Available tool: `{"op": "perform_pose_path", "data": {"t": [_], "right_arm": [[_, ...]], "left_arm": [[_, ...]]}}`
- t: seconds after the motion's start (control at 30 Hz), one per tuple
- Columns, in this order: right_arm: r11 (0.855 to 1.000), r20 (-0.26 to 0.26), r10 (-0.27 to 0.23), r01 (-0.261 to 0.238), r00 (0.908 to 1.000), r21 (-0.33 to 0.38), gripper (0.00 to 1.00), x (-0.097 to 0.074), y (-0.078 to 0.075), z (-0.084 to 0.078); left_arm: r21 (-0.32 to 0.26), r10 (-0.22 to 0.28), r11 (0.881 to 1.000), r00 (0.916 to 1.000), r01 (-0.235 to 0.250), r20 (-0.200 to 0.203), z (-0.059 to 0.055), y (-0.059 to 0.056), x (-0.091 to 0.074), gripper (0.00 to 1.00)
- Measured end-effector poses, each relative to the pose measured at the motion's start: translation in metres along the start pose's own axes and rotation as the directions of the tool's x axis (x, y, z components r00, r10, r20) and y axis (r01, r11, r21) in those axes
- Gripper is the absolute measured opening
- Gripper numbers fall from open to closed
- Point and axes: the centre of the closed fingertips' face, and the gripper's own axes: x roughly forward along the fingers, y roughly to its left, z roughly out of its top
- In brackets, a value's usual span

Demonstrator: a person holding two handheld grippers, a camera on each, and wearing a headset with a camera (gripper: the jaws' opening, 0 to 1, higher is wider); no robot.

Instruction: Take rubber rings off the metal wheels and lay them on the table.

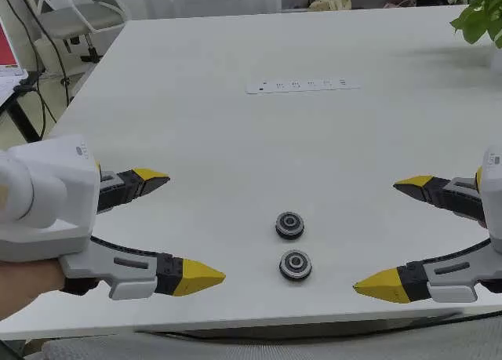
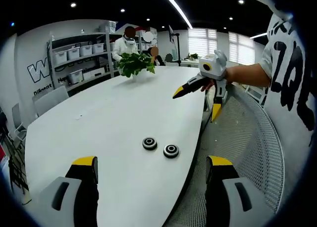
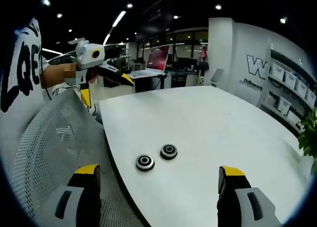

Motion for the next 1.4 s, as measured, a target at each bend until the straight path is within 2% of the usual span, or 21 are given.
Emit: {"op": "perform_pose_path", "data": {"t": [0.37,0.67,1.4], "right_arm": [[1.0,-0.004,0.011,-0.011,0.9999,0.006,0.96,0.0009,0.002,-0.0021],[1.0,-0.033,0.016,-0.017,0.9993,-0.02,0.96,0.0026,0.0038,-0.0081],[1.0,-0.013,0.024,-0.024,0.9996,-0.019,0.93,0.0018,0.006,-0.0033]], "left_arm": [[-0.006,0.002,1.0,1.0,-0.002,-0.006,-0.0012,-0.0008,-0.0003,0.89],[-0.003,-0.007,1.0,0.9999,0.007,-0.014,-0.0032,-0.0037,0.0021,0.89],[0.015,-0.031,0.999,0.9993,0.031,-0.02,-0.0044,-0.0059,0.0049,0.87]]}}
